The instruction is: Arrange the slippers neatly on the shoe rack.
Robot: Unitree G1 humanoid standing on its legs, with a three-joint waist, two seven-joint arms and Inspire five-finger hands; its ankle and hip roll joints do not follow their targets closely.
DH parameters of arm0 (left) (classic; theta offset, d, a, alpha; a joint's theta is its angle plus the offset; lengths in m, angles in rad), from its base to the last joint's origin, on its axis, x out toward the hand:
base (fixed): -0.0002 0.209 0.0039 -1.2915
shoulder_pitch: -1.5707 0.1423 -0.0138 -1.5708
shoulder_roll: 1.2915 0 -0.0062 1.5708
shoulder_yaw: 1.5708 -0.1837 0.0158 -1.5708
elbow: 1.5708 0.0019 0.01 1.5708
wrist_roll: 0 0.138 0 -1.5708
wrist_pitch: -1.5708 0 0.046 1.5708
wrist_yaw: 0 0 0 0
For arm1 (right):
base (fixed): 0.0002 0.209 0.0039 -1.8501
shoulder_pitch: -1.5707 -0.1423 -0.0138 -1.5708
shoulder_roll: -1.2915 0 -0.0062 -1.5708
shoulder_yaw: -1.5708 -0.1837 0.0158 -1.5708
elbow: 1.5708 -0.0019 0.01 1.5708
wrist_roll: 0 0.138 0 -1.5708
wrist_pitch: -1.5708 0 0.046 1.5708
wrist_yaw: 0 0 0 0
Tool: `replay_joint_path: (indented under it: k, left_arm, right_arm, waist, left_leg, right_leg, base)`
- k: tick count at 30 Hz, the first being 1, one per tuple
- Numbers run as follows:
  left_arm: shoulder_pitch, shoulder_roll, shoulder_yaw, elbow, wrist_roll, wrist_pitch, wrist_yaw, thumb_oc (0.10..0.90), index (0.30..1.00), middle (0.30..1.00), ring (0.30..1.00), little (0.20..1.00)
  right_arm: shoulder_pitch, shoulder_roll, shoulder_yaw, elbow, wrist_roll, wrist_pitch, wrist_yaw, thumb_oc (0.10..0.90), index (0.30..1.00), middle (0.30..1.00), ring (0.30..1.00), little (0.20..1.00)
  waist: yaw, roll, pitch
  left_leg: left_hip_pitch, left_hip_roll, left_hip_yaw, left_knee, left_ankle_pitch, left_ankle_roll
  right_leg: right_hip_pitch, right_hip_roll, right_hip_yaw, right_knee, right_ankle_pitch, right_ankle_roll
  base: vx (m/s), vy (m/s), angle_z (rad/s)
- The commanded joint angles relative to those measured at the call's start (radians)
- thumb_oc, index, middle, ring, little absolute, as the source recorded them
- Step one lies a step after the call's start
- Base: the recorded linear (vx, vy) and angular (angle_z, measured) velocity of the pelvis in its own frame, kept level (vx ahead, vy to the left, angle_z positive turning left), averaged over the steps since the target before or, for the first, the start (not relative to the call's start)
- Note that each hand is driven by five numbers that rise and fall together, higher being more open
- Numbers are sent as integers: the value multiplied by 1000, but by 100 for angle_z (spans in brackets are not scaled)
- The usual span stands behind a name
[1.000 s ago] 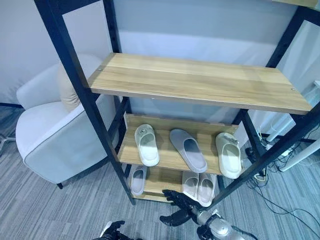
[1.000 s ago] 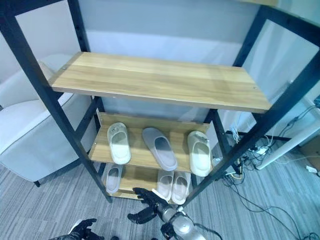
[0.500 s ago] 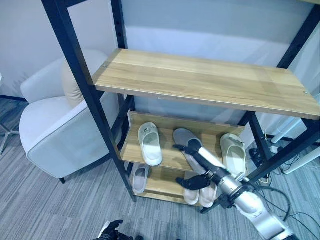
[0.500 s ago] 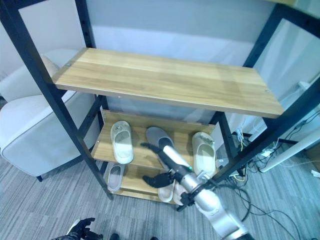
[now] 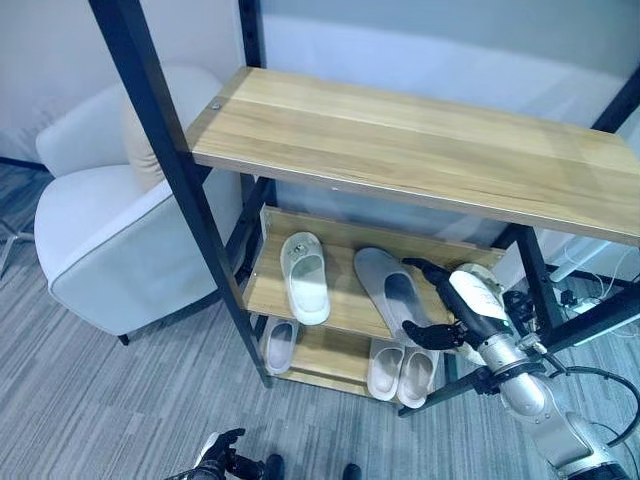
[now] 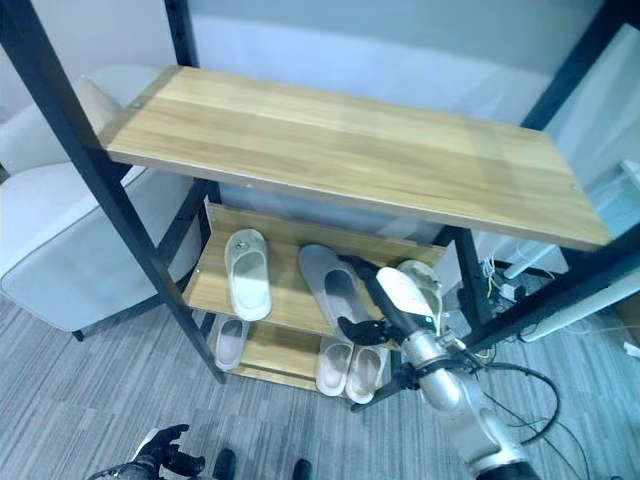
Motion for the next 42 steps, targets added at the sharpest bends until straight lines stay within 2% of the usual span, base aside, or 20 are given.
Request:
replay_joint_path:
  k: [1,4,9,15,20,22,27,42]
  left_arm:
    - [4,-19,-73,98,51,1,-34,800,900,900,900,900]
    - [-4,-12,-78,98,49,1,-36,800,900,900,900,900]
    - [-13,-9,-40,87,-45,-7,-33,800,900,900,900,900]
    - [-27,-9,-56,79,-57,-11,-28,800,900,900,900,900]
    - [-32,-9,-55,78,-78,-13,-24,800,900,900,900,900]
    - [-29,-11,-16,84,-139,-9,-28,800,900,900,900,900]
    - [-30,-11,4,90,-169,-10,-27,800,900,900,900,900]
    - [-49,-8,-34,76,-172,-22,-16,800,900,900,900,900]
  right_arm:
    - [-122,-61,-79,-80,20,-48,-94,800,900,900,900,900]
    - [-164,-87,-66,-48,24,-42,-95,800,900,900,900,900]
    - [-220,-135,-47,9,8,-24,-99,800,900,900,900,900]
    - [-259,-171,-29,74,5,-4,-99,800,900,900,900,900]
    - [-301,-174,-3,115,8,4,-110,800,900,900,900,900]
    - [-306,-174,11,122,2,8,-101,800,900,900,900,900]
    - [-316,-173,28,134,-3,13,-93,800,900,900,900,900]
    - [-382,-141,44,213,36,14,-140,800,900,900,900,900]
  waist:
    - [40,-17,-22]
    - [44,-20,-15]
    - [52,-21,-6]
    - [52,-17,-1]
    - [55,-13,6]
    - [60,-14,10]
    - [67,-16,15]
    - [85,-22,30]
  left_leg:
    - [-10,1,14,3,-71,-15]
    - [-25,0,10,3,-67,-17]
    - [-52,-4,1,3,-60,-19]
    - [-71,-8,-4,3,-57,-19]
    - [-78,-12,-9,3,-56,-18]
    - [-84,-14,-11,3,-54,-18]
    - [-101,-14,-19,3,-49,-21]
    - [-157,-18,-40,3,-35,-24]
  right_leg:
    - [19,-35,40,6,-68,88]
    - [4,-35,37,6,-65,88]
    - [-22,-37,31,6,-61,89]
    - [-40,-41,29,6,-58,92]
    - [-46,-43,29,6,-56,91]
    - [-51,-45,27,6,-55,91]
    - [-66,-47,21,6,-52,92]
    - [-114,-47,10,6,-45,93]
  base:
    - [-18,-4,6]
    - [-2,2,2]
    - [-4,1,4]
    - [-3,3,2]
    - [0,0,0]
    - [0,0,0]
    - [2,-5,4]
    - [-2,-4,3]
